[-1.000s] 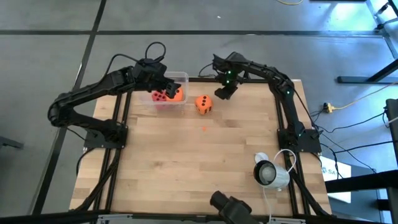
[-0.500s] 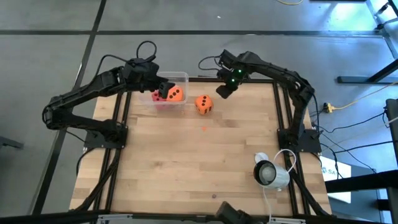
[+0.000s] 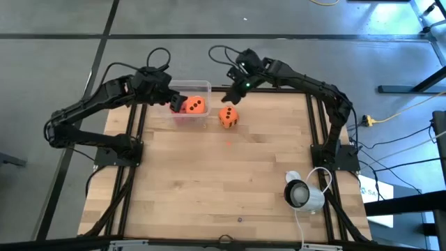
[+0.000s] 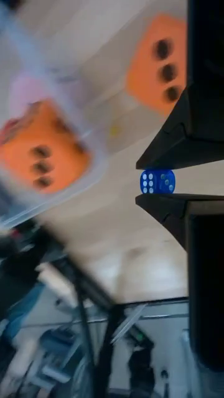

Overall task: Pick & Place Dice
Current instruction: Put the small top blue die into the transparent bin

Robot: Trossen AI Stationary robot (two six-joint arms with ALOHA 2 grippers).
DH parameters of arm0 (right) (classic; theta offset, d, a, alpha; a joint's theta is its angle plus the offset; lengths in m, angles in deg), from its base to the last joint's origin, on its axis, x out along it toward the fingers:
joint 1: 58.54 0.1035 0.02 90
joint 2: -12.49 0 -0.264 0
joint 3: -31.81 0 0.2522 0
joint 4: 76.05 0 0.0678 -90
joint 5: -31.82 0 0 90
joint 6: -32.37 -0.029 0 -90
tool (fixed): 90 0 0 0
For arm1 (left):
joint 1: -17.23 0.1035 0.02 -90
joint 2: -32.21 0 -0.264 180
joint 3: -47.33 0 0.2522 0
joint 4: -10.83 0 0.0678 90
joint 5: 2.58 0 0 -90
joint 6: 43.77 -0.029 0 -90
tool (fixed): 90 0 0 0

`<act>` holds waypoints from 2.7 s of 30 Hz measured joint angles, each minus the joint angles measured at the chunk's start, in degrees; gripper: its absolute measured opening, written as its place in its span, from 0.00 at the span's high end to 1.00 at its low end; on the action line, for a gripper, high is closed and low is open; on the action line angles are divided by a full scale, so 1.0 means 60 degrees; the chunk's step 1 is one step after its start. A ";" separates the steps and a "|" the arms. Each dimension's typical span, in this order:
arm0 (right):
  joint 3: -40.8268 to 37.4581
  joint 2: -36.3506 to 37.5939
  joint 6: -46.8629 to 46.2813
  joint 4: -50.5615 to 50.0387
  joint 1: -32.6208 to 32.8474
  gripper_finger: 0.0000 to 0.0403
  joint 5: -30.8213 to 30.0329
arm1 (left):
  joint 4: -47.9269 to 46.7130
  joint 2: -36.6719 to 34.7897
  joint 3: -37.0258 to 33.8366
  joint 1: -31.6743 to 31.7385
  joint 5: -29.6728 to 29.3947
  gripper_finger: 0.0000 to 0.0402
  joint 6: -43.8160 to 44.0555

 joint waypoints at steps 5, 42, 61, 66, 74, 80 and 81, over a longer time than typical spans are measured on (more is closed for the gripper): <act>0.0233 -0.0045 -0.1008 0.1528 0.0236 0.89 -0.0066 | -0.0551 -0.0403 0.0000 0.0277 -0.0177 0.45 0.0026; 0.0250 0.0600 -0.3802 0.4380 0.1206 0.89 0.0801 | 0.3812 -0.0159 0.0004 -0.2307 0.0411 0.39 -0.7298; 0.0250 0.0673 -0.4641 0.5385 0.1784 0.89 0.1430 | 0.4320 0.0359 0.0000 -0.3540 -0.1513 0.36 -0.9274; 0.0250 0.0673 -0.4677 0.5544 0.1858 0.89 0.1357 | 0.4642 0.0357 0.0000 -0.3641 -0.1346 0.36 -0.9168; 0.0250 0.0669 -0.4840 0.5804 0.1858 0.89 0.1325 | 0.4847 0.0357 0.0000 -0.4130 -0.1460 0.36 -0.9625; 0.0250 0.0666 -0.4859 0.5877 0.1920 0.89 0.1306 | 0.4955 0.0353 0.0000 -0.4262 -0.1684 0.36 -0.9626; 0.0250 0.0666 -0.4855 0.5900 0.1936 0.89 0.1305 | 0.5023 0.0353 0.0000 -0.4285 -0.1680 0.36 -0.9626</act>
